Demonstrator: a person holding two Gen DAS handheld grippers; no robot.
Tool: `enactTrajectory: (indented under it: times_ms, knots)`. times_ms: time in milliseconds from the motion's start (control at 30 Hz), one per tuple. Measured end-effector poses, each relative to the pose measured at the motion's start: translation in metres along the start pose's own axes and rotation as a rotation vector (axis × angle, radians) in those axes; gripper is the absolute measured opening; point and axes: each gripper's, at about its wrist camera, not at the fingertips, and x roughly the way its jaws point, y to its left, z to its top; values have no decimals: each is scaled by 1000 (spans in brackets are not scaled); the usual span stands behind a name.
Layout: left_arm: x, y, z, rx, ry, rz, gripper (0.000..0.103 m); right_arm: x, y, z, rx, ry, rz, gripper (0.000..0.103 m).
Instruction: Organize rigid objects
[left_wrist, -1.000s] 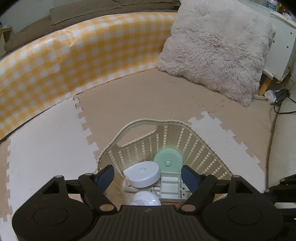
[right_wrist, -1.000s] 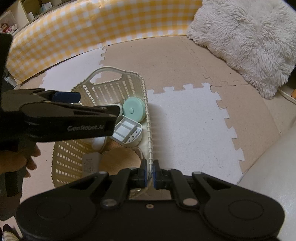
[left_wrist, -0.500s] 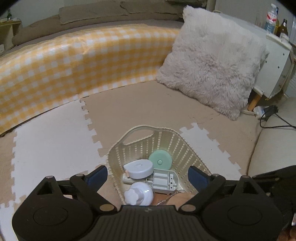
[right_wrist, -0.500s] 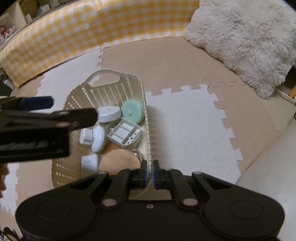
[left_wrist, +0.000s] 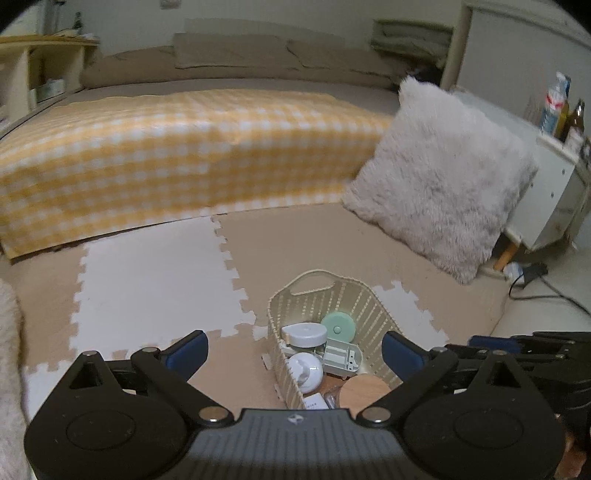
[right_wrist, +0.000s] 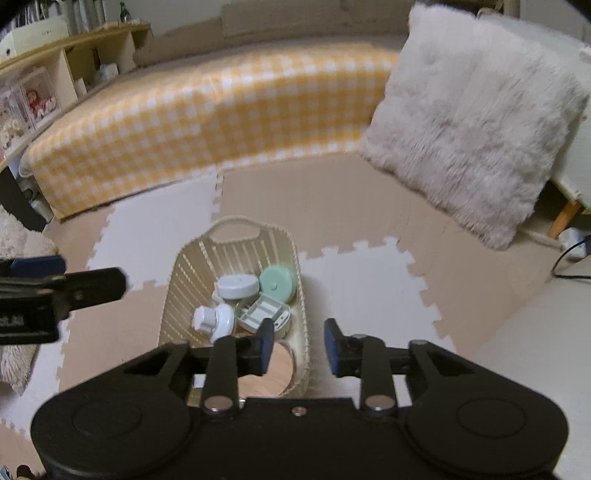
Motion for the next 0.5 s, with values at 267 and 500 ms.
enactTrajectory:
  times_ms: [267,500]
  knots:
    - [-54,1,-15,1,-72,77,102,-58,2,-10,-14,-115,3,61]
    - [-90,-2,-40,8,-137,174,103,-100,6,-26,-57,-199,-18,82]
